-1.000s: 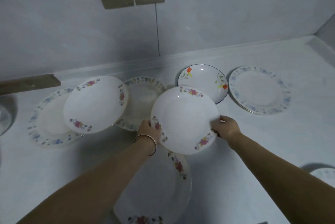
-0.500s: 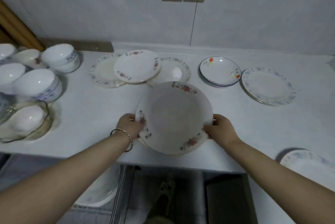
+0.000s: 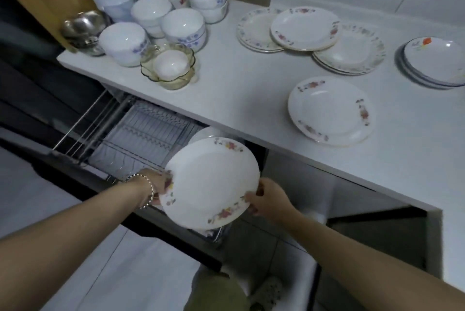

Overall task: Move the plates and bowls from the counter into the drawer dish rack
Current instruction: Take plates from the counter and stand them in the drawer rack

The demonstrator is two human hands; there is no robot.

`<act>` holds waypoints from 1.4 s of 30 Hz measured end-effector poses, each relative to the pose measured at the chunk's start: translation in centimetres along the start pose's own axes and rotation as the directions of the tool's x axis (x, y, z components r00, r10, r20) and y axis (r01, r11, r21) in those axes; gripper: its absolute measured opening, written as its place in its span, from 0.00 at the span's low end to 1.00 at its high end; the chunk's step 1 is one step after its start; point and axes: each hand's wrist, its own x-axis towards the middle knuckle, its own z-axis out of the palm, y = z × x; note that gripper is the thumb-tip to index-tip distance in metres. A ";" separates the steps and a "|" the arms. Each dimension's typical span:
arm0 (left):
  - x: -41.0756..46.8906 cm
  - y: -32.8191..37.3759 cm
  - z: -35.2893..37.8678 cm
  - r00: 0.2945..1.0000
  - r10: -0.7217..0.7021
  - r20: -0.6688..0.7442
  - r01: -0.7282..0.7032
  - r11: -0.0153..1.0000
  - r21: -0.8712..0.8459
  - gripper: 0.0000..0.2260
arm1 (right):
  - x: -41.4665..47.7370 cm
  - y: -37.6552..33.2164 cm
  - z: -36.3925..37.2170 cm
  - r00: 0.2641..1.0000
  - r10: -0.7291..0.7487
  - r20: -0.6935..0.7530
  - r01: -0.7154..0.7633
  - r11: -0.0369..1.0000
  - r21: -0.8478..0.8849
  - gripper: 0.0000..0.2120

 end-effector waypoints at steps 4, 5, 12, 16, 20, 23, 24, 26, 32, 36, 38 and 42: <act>5.8 -1.4 -1.7 1.000 -0.026 -0.007 0.027 0.996 0.089 0.12 | 4.8 -0.3 5.2 0.988 0.151 0.039 -0.153 0.987 0.054 0.13; 7.2 -1.4 -2.1 1.000 -0.019 -0.008 0.020 0.985 0.172 0.16 | 6.2 -0.3 6.5 0.980 0.195 0.039 -0.197 0.978 0.069 0.14; 18.3 1.4 -2.4 0.995 0.066 0.070 -0.088 0.918 0.386 0.16 | 16.0 0.4 12.9 0.890 0.452 -0.056 -0.426 0.870 0.250 0.18; 24.0 3.9 -0.8 0.991 0.070 0.112 -0.114 0.879 0.463 0.17 | 21.4 0.7 13.8 0.840 0.527 -0.126 -0.460 0.816 0.349 0.21; 27.5 5.4 1.3 0.983 0.092 0.160 -0.159 0.860 0.485 0.17 | 24.6 1.7 14.3 0.786 0.578 -0.222 -0.485 0.797 0.360 0.23; 28.9 5.4 3.0 0.980 0.132 0.148 -0.186 0.870 0.457 0.18 | 25.5 2.0 14.3 0.733 0.602 -0.316 -0.501 0.792 0.347 0.24; 29.2 5.3 3.5 0.978 0.144 0.153 -0.198 0.881 0.430 0.17 | 25.8 1.9 14.5 0.717 0.608 -0.341 -0.500 0.790 0.356 0.24; 29.6 5.1 4.7 0.973 0.173 0.154 -0.217 0.912 0.348 0.16 | 26.3 1.9 14.9 0.697 0.606 -0.383 -0.496 0.793 0.353 0.23; 29.4 4.9 6.8 0.954 0.172 0.245 -0.225 0.952 0.207 0.22 | 26.8 2.6 15.3 0.662 0.615 -0.428 -0.546 0.787 0.286 0.20; 30.3 3.4 6.4 0.898 0.218 0.382 -0.314 0.926 0.211 0.28 | 26.0 2.4 15.0 0.729 0.550 -0.408 -0.488 0.835 0.254 0.21; 29.9 2.8 6.3 0.906 0.228 0.358 -0.342 0.891 0.298 0.26 | 24.7 2.3 14.4 0.795 0.481 -0.369 -0.437 0.877 0.202 0.20; 20.1 5.8 3.9 0.820 0.281 0.498 -0.533 0.691 0.488 0.20 | 20.3 0.8 11.5 0.907 0.378 -0.183 -0.378 0.925 0.034 0.19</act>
